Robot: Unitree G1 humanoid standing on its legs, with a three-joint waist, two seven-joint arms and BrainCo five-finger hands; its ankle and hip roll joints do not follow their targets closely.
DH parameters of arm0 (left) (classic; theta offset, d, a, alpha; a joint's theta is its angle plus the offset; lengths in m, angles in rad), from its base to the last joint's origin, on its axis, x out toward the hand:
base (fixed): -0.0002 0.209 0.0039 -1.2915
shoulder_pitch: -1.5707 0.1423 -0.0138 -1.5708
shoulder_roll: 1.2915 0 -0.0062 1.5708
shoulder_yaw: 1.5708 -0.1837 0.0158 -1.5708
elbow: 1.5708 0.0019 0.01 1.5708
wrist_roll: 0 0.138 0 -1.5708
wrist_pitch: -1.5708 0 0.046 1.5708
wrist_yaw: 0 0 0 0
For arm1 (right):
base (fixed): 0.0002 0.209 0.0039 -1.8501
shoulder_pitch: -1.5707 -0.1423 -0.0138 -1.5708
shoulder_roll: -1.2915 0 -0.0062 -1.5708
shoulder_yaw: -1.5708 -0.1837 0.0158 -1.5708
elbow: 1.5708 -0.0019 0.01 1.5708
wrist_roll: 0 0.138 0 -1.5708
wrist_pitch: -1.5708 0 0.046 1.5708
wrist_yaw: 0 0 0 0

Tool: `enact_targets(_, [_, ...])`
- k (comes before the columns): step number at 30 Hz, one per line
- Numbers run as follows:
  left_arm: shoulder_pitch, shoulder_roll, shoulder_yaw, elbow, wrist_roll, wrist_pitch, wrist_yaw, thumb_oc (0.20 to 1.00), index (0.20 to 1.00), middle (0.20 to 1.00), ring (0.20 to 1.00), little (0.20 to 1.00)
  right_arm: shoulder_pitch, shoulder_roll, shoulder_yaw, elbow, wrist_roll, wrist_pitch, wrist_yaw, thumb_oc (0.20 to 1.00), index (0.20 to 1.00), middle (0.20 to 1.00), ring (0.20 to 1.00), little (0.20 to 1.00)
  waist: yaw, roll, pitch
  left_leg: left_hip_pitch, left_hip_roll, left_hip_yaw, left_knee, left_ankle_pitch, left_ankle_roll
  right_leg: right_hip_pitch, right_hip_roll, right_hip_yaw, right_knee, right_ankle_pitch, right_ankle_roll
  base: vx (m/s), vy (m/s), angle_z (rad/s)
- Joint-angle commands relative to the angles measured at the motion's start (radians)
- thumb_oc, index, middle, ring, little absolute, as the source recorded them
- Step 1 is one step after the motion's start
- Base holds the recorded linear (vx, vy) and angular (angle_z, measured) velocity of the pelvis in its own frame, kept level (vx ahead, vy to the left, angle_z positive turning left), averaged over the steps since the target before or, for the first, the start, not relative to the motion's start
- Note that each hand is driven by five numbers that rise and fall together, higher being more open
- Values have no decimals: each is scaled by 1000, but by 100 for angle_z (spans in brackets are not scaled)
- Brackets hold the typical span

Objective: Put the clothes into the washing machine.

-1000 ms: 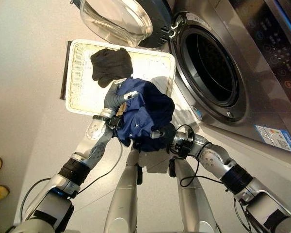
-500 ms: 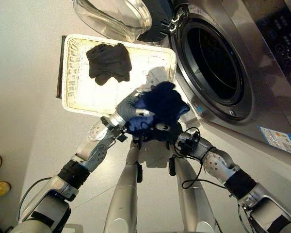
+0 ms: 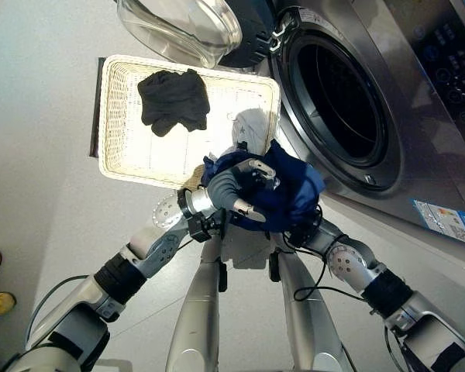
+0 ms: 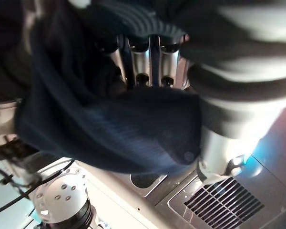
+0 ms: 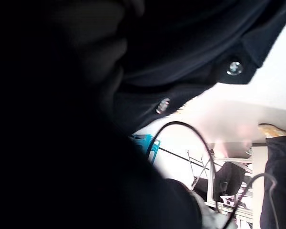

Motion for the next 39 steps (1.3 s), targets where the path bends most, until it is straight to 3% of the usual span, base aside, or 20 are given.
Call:
enact_targets(1, [42,-20,17,-83,-24,-15,24,200,200,200,200,200,1,28,-7,-86,23,-71,24,200,200,200,200,200,-47,12,-17,-9,-93,19,47,-26,52,69,-24,-57,-194,153,89,0,0,0])
enact_targets(4, [53,-19,25,-66,-38,-27,45,200,200,200,200,200,1,27,-8,-75,8,-96,21,200,200,200,200,200,-46,16,-17,-9,-92,20,44,-26,53,69,-25,-57,-193,150,89,0,0,0])
enact_targets(6, [68,-26,40,-50,-33,-50,111,200,200,200,200,200,3,28,-13,-71,7,-113,21,200,200,200,200,200,-44,18,-17,-10,-91,19,44,-25,53,66,-24,-60,-188,147,88,0,0,0])
enact_targets(7, [76,-28,47,-43,-21,-65,178,398,398,398,398,398,6,30,-16,-69,1,-122,21,200,200,200,200,200,-43,18,-17,-10,-91,18,45,-25,53,67,-25,-62,-185,146,89,0,0,0])
enact_targets(8, [86,-40,59,-27,0,-67,273,1000,1000,1000,1000,1000,11,38,-20,-67,-22,-138,15,200,200,200,200,200,-41,18,-17,-15,-93,16,50,-24,54,65,-26,-65,-183,145,88,0,0,0])
enact_targets(9, [86,-40,59,-27,0,-67,273,1000,1000,1000,1000,1000,11,38,-20,-67,-22,-138,15,200,200,200,200,200,-41,18,-17,-15,-93,16,50,-24,54,65,-26,-65,-183,145,88,0,0,0])
enact_targets(11, [99,-59,83,0,40,-76,415,1000,1000,1000,1000,1000,15,51,-26,-67,-61,-173,-8,200,200,200,200,200,-38,17,-17,-17,-95,13,53,-23,55,66,-27,-69,-183,143,88,2,-20,1])
enact_targets(14, [136,-88,144,55,303,-107,777,1000,1000,1000,1000,1000,19,68,-56,-54,-143,-265,-53,200,200,200,200,200,-28,17,-17,-22,-99,4,59,-25,57,66,-29,-78,-181,136,88,6,-49,3])
enact_targets(15, [136,-83,156,74,492,-86,978,1000,1000,1000,1000,1000,18,70,-67,-53,-162,-289,-68,200,200,200,200,200,-26,19,-17,-27,-101,0,61,-23,58,64,-29,-82,-179,134,87,5,-34,5])
enact_targets(16, [136,-81,158,76,507,-82,992,1000,1000,1000,1000,1000,18,70,-70,-54,-163,-290,-70,200,200,200,200,200,-25,19,-17,-27,-101,0,62,-24,58,64,-30,-83,-178,133,87,13,-50,6])
enact_targets(17, [134,-61,183,100,669,-42,1124,1000,1000,1000,1000,1000,12,69,-90,-59,-165,-302,-88,200,200,200,200,200,-20,18,-17,-32,-103,-5,69,-24,58,63,-30,-89,-173,127,86,15,-39,8])
enact_targets(18, [135,-58,191,103,695,-30,1153,1000,1000,1000,1000,1000,11,67,-95,-59,-164,-306,-91,200,200,200,200,200,-18,18,-17,-32,-104,-6,70,-24,58,63,-31,-90,-171,126,85,33,-53,7])
enact_targets(19, [140,-38,225,122,792,22,1235,1000,1000,1000,1000,1000,9,59,-118,-53,-146,-310,-88,200,200,200,200,200,-13,20,-17,-29,-105,-8,73,-26,56,68,-31,-97,-167,118,83,27,-24,8])
enact_targets(22, [138,-14,281,161,864,61,1341,1000,1000,1000,1000,1000,3,54,-150,-31,-82,-312,-76,200,200,200,200,200,-6,25,-17,-34,-102,-4,84,-29,49,64,-35,-105,-148,103,79,21,-12,3])
enact_targets(26, [130,-9,311,199,843,63,1404,1000,1000,1000,1000,1000,8,66,-166,-12,-27,-299,-62,200,200,200,200,200,-5,29,-17,-40,-98,2,99,-32,44,57,-37,-106,-126,91,77,19,-1,1])
enact_targets(30, [118,-29,370,270,740,12,1461,1000,1000,1000,1000,1000,-2,96,-192,40,61,-303,-86,200,200,200,200,200,-2,41,-17,-54,-93,10,121,-39,35,40,-37,-107,-83,63,71,41,-2,2])
enact_targets(35, [119,-60,406,326,684,-18,1463,1000,1000,1000,1000,1000,-39,125,-238,130,178,-332,-156,200,200,200,200,200,11,58,-17,-74,-94,8,150,-46,31,19,-37,-112,-33,34,64,63,-22,4])
enact_targets(39, [100,-88,397,412,633,-26,1386,1000,1000,1000,1000,1000,-202,116,-394,365,444,-318,-253,200,200,200,200,200,35,95,-17,-94,-93,4,173,-54,25,-7,-36,-117,28,-5,57,76,-46,8])
